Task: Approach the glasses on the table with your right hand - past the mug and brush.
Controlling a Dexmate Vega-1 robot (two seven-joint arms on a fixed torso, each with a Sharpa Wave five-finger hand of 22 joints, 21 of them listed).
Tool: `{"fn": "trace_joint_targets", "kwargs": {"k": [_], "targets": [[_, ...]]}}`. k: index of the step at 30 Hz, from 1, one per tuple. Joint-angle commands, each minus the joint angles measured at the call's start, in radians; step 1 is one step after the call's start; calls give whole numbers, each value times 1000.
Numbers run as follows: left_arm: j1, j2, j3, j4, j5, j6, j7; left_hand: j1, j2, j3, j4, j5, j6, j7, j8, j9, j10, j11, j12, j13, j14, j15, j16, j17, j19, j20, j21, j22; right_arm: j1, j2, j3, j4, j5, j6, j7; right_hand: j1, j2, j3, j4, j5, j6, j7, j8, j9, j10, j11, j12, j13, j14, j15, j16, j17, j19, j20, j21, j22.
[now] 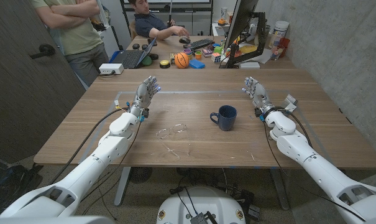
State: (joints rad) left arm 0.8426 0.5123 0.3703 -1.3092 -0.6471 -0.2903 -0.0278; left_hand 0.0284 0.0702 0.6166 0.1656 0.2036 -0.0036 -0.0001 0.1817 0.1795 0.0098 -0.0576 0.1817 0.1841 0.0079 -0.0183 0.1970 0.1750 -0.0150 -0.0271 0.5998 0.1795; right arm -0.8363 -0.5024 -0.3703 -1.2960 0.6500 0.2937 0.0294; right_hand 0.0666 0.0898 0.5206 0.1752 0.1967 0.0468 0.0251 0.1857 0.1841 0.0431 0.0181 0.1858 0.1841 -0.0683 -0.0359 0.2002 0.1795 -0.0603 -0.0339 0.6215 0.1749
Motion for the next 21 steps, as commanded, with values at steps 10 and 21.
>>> {"fn": "trace_joint_targets", "kwargs": {"k": [10, 21], "targets": [[36, 18, -10, -47, 0, -7, 14, -2, 78, 4, 1, 5, 0, -11, 7, 2, 2, -9, 5, 4, -1, -9, 7, 2, -1, -6, 4, 4, -12, -9, -5, -37, -24, 8, -22, -6, 44, -14, -9, 3, 6, -15, 4, 5, 4, -3, 4, 4, -10, -16, 5, 1, 3, -49, 2, 4], [50, 28, -18, -65, -2, -12, 14, -2, 78, 3, 0, 5, 1, -11, 8, 2, 5, -7, 6, 4, 0, -10, 8, 2, 2, -4, 0, 4, -15, -37, -19, -108, -98, 24, -55, -11, -2, -46, -24, 7, -45, -36, -10, 6, -30, -5, -4, 4, -13, 6, 0, -3, 18, -18, -5, 3]]}}
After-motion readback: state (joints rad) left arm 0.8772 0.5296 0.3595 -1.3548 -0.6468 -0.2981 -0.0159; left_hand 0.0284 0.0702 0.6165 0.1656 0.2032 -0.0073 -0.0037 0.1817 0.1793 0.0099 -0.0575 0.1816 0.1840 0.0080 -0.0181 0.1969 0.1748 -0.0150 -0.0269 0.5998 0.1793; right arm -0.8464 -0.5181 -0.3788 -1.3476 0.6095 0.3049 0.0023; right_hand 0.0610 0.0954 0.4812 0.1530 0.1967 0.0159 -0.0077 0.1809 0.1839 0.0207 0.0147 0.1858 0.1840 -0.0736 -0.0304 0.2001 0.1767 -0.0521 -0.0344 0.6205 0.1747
